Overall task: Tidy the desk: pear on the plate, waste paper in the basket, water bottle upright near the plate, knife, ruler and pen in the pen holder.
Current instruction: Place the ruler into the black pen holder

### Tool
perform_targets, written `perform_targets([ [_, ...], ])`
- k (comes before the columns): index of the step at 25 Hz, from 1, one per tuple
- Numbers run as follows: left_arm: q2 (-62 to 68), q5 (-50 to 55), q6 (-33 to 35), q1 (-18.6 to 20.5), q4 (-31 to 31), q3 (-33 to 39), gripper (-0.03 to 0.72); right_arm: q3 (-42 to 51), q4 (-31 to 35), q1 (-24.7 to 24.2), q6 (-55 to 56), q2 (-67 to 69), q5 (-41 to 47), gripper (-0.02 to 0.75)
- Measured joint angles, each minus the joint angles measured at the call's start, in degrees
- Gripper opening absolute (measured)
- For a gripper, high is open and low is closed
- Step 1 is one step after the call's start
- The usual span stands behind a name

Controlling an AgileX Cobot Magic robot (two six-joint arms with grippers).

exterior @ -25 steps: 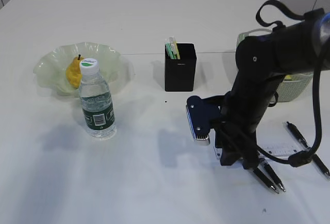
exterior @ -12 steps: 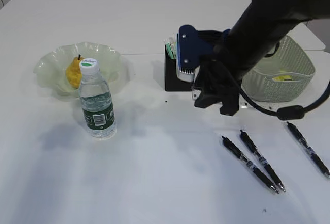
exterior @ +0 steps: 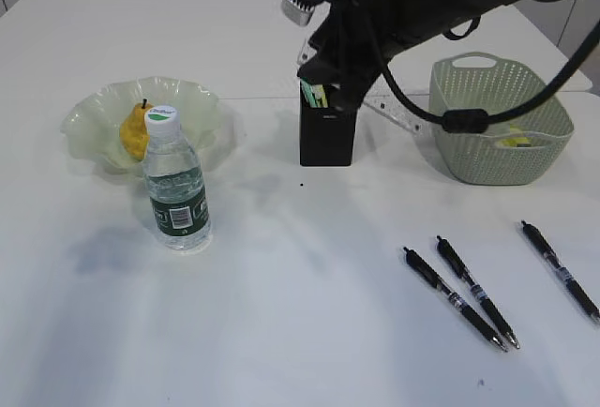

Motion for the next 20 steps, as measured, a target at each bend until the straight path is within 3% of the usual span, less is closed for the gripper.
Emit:
perform_targets([
  [8, 0.0, 1.2, 0.0, 0.0, 0.0, 0.0, 0.522, -0.3, 10.66, 0.0, -0.13, 1.26, -17.91, 0.279],
  [20, 0.0, 1.55, 0.0, 0.0, -0.1, 0.0, 0.52, -1.95, 21.45, 0.0, -0.16, 7.77, -27.56, 0.279],
])
